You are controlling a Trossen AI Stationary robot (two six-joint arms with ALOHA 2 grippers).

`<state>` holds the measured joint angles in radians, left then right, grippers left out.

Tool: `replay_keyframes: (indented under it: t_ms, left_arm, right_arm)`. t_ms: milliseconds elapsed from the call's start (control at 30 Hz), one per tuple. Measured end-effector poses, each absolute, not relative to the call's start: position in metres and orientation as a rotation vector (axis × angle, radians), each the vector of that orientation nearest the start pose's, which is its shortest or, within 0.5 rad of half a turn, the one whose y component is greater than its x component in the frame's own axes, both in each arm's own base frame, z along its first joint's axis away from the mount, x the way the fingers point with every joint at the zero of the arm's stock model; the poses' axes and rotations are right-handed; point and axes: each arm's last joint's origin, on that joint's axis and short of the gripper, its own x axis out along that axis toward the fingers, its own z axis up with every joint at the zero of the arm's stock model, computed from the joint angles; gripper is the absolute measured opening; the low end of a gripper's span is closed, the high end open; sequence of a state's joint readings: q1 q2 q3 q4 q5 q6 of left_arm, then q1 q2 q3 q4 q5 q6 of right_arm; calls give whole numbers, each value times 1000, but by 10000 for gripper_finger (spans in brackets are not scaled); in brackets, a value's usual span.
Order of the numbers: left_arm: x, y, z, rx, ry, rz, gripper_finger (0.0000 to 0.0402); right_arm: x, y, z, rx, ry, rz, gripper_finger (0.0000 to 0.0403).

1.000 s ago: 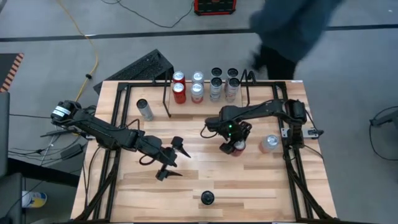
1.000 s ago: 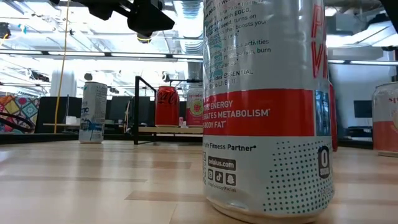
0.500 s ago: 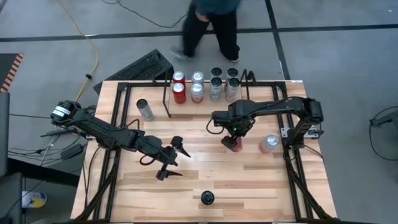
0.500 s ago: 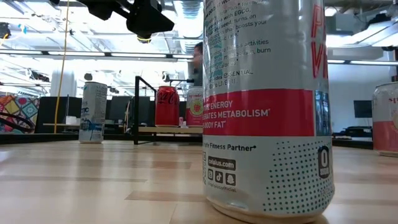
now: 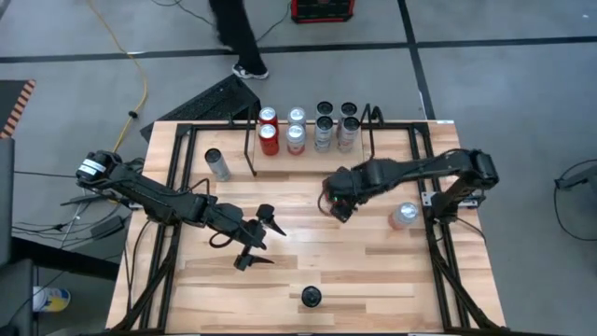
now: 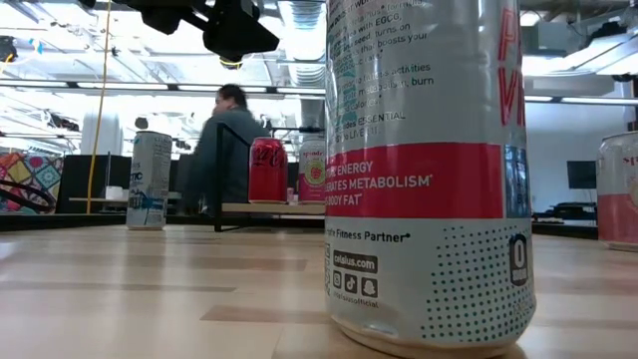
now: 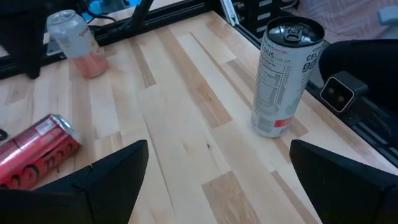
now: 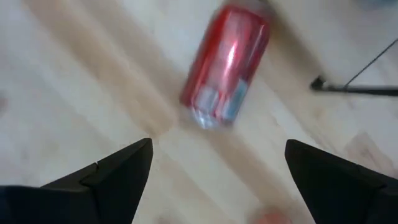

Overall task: Place canned beverage on shelf
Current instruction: Put the red black soda can on the shelf and align with other red black soda cans

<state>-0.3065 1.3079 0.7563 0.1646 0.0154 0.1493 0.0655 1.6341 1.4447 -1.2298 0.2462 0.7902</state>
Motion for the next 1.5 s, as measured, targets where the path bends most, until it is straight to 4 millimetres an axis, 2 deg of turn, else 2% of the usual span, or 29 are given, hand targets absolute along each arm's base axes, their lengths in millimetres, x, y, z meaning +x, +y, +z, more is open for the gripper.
replay_keyframes:
  t_ms: [133, 233, 400, 600, 800, 900, 1033, 1267, 1367, 1500]
  left_arm:
    - [267, -85, 243, 203, 363, -346, 377]
    - [267, -85, 243, 197, 360, -345, 377]
    - [266, -87, 242, 172, 374, -353, 377]
    - [265, -89, 240, 196, 385, -364, 377]
    - [265, -87, 240, 203, 387, -361, 377]
    - [265, -87, 240, 202, 387, -361, 377]
    - [265, -87, 240, 202, 386, -359, 377]
    - [266, -85, 240, 198, 387, -321, 377]
    - [268, -82, 242, 167, 374, -203, 377]
    - [266, -74, 235, 71, 267, -51, 377]
  right_arm:
    - [320, 30, 269, 371, 1044, -753, 391]
    - [330, 28, 248, 390, 1040, -791, 391]
    - [329, 12, 219, 374, 1142, -926, 388]
    - [327, 13, 203, 384, 1148, -890, 386]
    - [313, -7, 171, 444, 1206, -921, 386]
    - [312, -13, 155, 492, 1169, -884, 386]
    - [311, -12, 143, 506, 1113, -854, 385]
    - [308, 2, 139, 413, 1084, -861, 329]
    - [308, 21, 140, 307, 1013, -869, 329]
    - [312, 54, 145, 179, 865, -824, 329]
